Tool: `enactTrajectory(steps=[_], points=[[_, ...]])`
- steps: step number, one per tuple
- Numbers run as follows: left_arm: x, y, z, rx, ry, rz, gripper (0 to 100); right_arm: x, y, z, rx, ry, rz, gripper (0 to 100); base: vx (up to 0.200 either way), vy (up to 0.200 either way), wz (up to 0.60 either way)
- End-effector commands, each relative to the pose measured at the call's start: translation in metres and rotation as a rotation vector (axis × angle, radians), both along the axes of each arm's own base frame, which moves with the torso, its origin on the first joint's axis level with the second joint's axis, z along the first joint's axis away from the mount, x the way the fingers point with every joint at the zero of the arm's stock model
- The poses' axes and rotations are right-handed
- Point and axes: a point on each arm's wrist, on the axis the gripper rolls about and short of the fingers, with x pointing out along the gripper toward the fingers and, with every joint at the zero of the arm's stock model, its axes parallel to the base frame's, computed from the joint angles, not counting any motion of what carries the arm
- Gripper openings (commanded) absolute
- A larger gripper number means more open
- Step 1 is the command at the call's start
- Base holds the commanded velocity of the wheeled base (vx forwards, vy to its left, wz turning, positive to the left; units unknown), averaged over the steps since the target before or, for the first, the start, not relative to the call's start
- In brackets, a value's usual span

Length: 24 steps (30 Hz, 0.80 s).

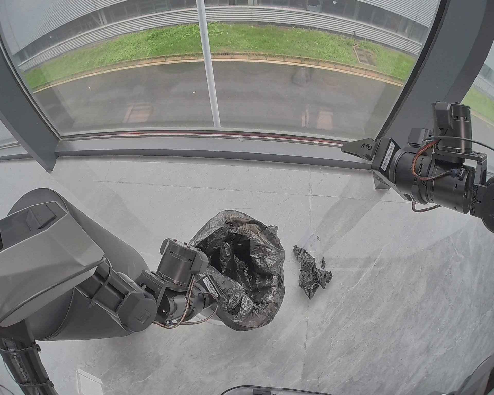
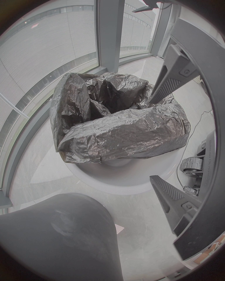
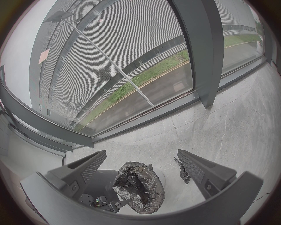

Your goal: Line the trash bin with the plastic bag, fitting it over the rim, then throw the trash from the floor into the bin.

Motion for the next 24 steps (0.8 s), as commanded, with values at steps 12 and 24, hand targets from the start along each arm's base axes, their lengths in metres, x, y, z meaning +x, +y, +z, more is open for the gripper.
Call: enactTrajectory(steps=[12, 24], points=[[-0.0003, 0.0017, -0.0004, -0.029, 0.013, -0.019, 100, 0.0017, -0.0001, -0.0015, -0.002, 0.004, -0.004, 100, 0.000, 0.000, 0.00], [0.0010, 0.0022, 0.0012, -0.076, -0.004, -0.009, 100, 0.0026, -0.0011, -0.0020, -0.002, 0.006, -0.007, 100, 0.000, 0.000, 0.00]])
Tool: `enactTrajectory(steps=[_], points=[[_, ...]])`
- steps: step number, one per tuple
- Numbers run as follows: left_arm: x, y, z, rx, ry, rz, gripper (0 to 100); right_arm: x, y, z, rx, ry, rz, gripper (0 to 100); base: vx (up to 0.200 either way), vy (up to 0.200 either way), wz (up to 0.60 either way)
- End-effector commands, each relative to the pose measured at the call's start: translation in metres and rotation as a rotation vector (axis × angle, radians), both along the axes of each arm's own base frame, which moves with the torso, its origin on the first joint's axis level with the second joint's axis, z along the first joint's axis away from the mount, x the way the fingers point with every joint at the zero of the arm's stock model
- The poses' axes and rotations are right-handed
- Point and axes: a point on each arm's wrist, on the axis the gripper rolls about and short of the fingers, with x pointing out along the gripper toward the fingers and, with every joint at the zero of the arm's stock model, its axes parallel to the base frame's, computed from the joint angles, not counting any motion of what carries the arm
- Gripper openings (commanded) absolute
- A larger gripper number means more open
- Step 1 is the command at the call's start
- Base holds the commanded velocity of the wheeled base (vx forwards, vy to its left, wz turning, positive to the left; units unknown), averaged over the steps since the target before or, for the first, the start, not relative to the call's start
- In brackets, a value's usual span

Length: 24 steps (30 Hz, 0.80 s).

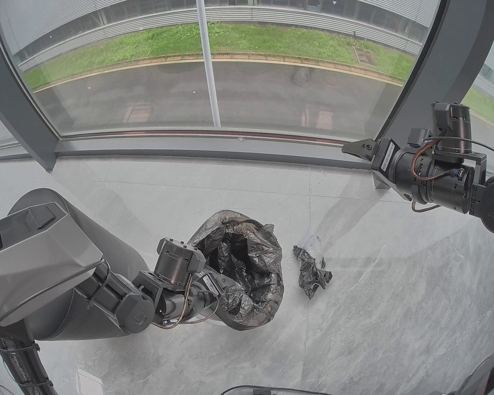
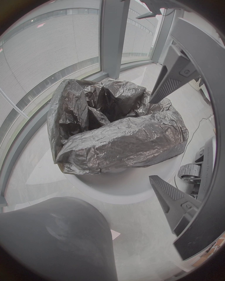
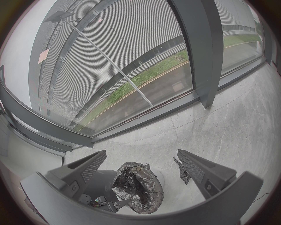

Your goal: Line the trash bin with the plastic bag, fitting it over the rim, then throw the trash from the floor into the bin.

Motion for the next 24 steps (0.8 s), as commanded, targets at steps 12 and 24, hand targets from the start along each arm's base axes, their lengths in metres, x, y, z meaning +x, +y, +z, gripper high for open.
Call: enactTrajectory(steps=[12, 24], points=[[-0.001, 0.012, -0.001, -0.051, -0.054, 0.026, 0, 0.004, 0.001, -0.005, -0.006, 0.013, -0.002, 100, 0.000, 0.000, 0.00], [-0.018, 0.022, 0.010, -0.065, -0.067, 0.020, 0, 0.005, 0.002, -0.004, 0.002, -0.006, -0.004, 100, 0.000, 0.000, 0.00]])
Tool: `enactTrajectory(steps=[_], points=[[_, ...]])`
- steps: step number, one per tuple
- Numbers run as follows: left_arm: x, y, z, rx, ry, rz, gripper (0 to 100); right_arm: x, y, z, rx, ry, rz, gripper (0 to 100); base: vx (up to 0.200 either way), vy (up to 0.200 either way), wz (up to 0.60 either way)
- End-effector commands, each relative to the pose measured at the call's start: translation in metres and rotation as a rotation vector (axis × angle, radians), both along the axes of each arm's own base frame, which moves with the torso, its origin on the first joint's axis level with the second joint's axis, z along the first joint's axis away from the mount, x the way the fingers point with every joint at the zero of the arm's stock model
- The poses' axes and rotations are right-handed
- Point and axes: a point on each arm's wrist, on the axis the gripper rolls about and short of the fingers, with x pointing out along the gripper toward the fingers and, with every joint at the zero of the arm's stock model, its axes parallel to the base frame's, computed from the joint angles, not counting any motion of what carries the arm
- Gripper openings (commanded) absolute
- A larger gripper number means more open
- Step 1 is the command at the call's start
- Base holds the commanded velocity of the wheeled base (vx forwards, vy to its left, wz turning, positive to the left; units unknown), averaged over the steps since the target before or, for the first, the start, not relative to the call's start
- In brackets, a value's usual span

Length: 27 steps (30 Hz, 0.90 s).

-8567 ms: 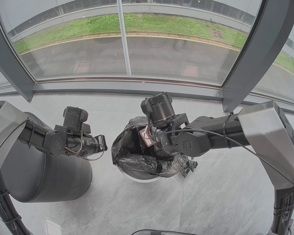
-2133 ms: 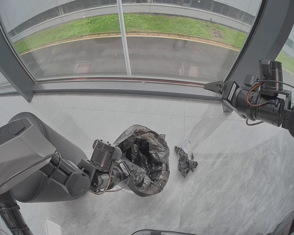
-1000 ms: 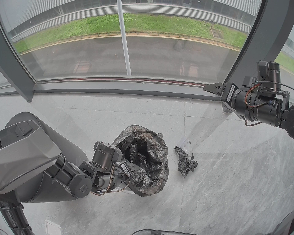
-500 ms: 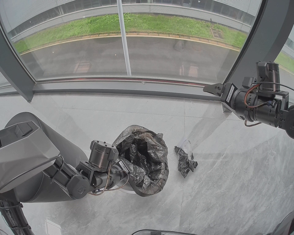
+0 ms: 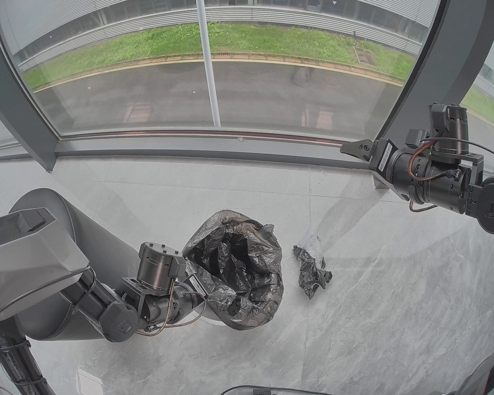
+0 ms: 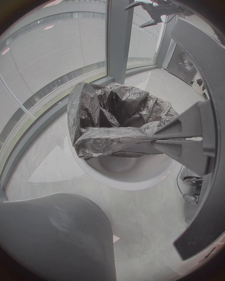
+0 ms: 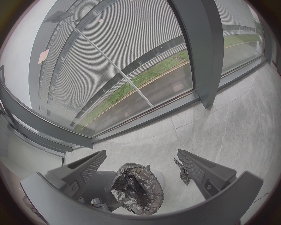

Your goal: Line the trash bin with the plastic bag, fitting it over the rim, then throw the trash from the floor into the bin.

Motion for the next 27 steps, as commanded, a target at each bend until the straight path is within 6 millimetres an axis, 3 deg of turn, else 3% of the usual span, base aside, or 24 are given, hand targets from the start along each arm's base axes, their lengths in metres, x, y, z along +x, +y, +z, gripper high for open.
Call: enactTrajectory(steps=[1, 5, 11, 27], points=[[-0.011, 0.003, 0.012, -0.028, -0.009, -0.032, 0, 0.001, 0.000, -0.002, 0.002, -0.003, -0.001, 100, 0.000, 0.000, 0.00], [-0.023, 0.009, 0.022, -0.064, -0.001, -0.076, 0, 0.001, 0.000, -0.002, 0.003, -0.006, -0.001, 100, 0.000, 0.000, 0.00], [-0.032, 0.014, 0.015, -0.038, 0.041, -0.081, 0, 0.001, 0.000, -0.002, 0.003, -0.006, -0.002, 100, 0.000, 0.000, 0.00], [-0.026, 0.011, 0.005, -0.003, 0.054, -0.088, 0, 0.002, 0.000, -0.002, 0.002, -0.005, -0.004, 100, 0.000, 0.000, 0.00]])
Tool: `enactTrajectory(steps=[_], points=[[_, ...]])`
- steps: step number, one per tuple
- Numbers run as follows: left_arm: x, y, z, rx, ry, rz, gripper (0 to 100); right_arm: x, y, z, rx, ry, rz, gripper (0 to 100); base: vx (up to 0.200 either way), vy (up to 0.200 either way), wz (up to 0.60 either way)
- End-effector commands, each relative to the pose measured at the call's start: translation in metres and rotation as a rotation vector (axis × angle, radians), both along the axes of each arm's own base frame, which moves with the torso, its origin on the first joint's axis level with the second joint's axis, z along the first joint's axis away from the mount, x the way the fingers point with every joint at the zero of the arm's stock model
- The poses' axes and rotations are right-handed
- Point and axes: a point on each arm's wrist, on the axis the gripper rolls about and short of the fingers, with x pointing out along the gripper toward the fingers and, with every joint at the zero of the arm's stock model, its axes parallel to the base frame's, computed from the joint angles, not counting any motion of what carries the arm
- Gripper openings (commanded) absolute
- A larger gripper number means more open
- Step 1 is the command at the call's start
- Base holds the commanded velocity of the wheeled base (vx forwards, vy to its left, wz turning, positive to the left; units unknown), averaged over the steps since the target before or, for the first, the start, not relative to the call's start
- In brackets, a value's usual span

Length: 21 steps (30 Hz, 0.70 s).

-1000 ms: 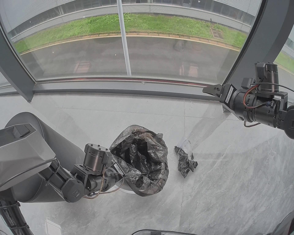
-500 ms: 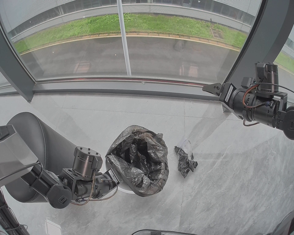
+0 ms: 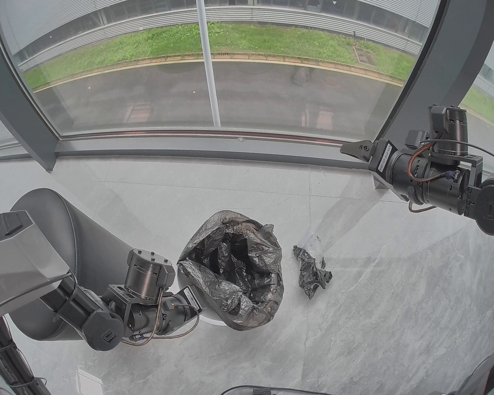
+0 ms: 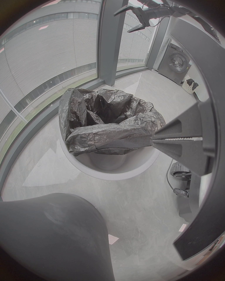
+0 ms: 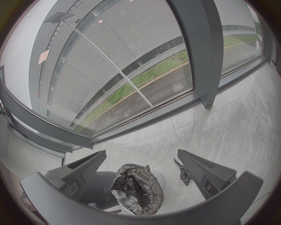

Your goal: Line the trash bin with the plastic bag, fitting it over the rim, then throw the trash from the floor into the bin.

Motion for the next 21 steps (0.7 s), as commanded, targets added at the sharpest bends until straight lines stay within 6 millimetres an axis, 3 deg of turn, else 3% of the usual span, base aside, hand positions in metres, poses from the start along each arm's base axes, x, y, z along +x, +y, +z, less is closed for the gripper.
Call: enactTrajectory(steps=[1, 2, 21], points=[[0.001, -0.001, -0.001, 0.005, -0.001, -0.007, 0, 0.001, 0.000, -0.001, -0.002, 0.003, -0.001, 100, 0.000, 0.000, 0.00], [0.001, -0.001, -0.001, 0.006, -0.003, -0.009, 100, 0.001, 0.001, -0.002, -0.002, 0.005, -0.001, 100, 0.000, 0.000, 0.00], [0.034, -0.006, -0.016, 0.024, -0.041, 0.021, 100, 0.003, -0.001, -0.003, -0.005, 0.007, -0.005, 100, 0.000, 0.000, 0.00]])
